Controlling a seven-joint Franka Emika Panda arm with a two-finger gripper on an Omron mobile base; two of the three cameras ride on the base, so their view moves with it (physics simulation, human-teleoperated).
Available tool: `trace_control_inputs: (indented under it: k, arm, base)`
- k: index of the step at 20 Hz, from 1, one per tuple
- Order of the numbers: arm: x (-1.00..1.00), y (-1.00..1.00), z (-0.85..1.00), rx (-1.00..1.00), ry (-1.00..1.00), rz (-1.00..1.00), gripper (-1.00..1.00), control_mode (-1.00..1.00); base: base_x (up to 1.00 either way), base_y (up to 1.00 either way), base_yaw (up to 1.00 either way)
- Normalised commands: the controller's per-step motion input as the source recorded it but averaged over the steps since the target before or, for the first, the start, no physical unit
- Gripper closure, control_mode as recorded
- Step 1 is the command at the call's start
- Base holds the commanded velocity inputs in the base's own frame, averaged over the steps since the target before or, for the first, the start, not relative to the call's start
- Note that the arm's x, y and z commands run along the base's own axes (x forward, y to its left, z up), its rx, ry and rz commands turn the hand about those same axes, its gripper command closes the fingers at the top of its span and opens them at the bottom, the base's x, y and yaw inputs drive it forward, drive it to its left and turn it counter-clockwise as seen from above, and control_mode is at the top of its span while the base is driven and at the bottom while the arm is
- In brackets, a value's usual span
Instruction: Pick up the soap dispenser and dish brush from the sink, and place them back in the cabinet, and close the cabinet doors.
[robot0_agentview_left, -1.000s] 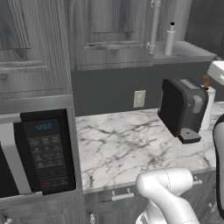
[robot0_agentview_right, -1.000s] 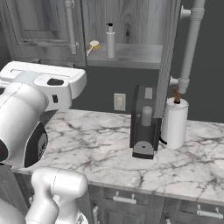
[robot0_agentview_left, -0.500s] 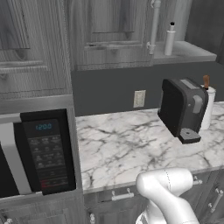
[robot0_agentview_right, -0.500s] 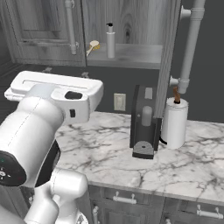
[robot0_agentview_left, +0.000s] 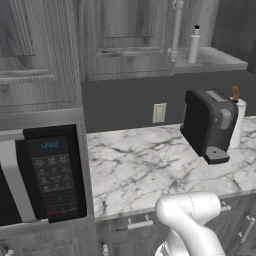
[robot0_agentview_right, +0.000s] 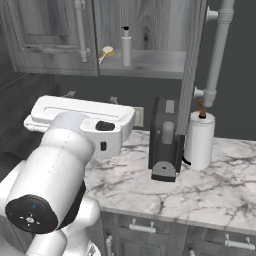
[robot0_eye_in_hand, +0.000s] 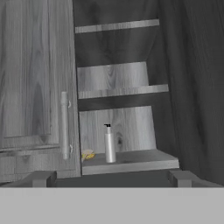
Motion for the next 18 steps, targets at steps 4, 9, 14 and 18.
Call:
trace_control_inputs:
  k: [4,9,14,18]
  arm:
    - [0.03,-0.27,-0.28,0.0,-0.02,0.0,-1.0,-1.0]
    - [0.09,-0.3,-0.07,0.0,-0.03,0.0,-1.0,-1.0]
    - [0.13,-0.4,0.0,0.0,-0.01,0.0,-1.0,-1.0]
    - [0.1,-0.43,0.0,0.0,0.0,0.0,-1.0,-1.0]
  base:
    - [0.0,0.0,0.0]
    - [0.0,0.0,0.0]
    - [0.0,0.0,0.0]
    - [0.0,0.0,0.0]
